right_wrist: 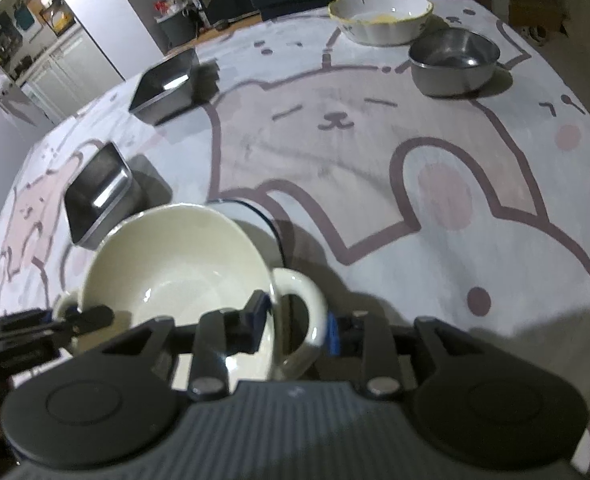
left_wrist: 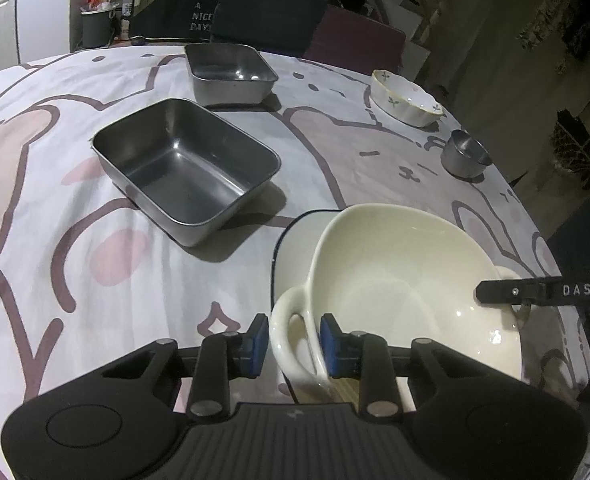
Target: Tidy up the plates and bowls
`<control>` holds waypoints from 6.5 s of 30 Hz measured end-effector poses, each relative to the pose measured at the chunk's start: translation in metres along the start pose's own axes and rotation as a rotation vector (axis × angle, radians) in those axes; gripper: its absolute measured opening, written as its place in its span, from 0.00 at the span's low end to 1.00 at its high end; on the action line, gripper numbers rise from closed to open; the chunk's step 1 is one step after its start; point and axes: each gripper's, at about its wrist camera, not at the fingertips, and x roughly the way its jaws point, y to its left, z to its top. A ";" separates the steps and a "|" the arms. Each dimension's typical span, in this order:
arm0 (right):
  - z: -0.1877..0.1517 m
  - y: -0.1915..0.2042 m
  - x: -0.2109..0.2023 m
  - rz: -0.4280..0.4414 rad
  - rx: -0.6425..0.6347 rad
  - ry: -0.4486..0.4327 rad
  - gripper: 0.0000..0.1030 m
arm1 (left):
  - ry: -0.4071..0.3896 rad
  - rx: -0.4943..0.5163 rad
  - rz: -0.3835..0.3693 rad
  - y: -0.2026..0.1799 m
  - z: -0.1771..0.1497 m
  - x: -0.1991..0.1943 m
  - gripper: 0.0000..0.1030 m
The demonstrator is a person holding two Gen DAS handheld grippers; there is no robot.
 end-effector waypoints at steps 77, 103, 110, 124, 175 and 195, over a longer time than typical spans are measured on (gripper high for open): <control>-0.009 -0.001 -0.106 -0.048 -0.061 -0.375 1.00 | -0.200 0.114 0.040 -0.067 0.049 -0.076 1.00; 0.236 -0.121 -0.043 -0.267 -0.250 -0.498 1.00 | -0.261 -0.116 0.021 -0.144 0.205 0.088 1.00; 0.300 -0.140 0.019 -0.214 -0.300 -0.426 1.00 | -0.199 -0.170 0.038 -0.151 0.239 0.153 1.00; 0.386 -0.162 0.119 -0.182 -0.244 -0.254 0.65 | -0.133 -0.200 -0.019 -0.140 0.292 0.228 0.83; 0.321 -0.131 0.049 -0.074 -0.125 -0.246 0.10 | -0.054 -0.033 -0.054 -0.147 0.302 0.173 0.10; 0.197 -0.025 -0.090 0.003 -0.199 -0.352 0.09 | -0.162 -0.053 -0.031 -0.109 0.199 -0.022 0.10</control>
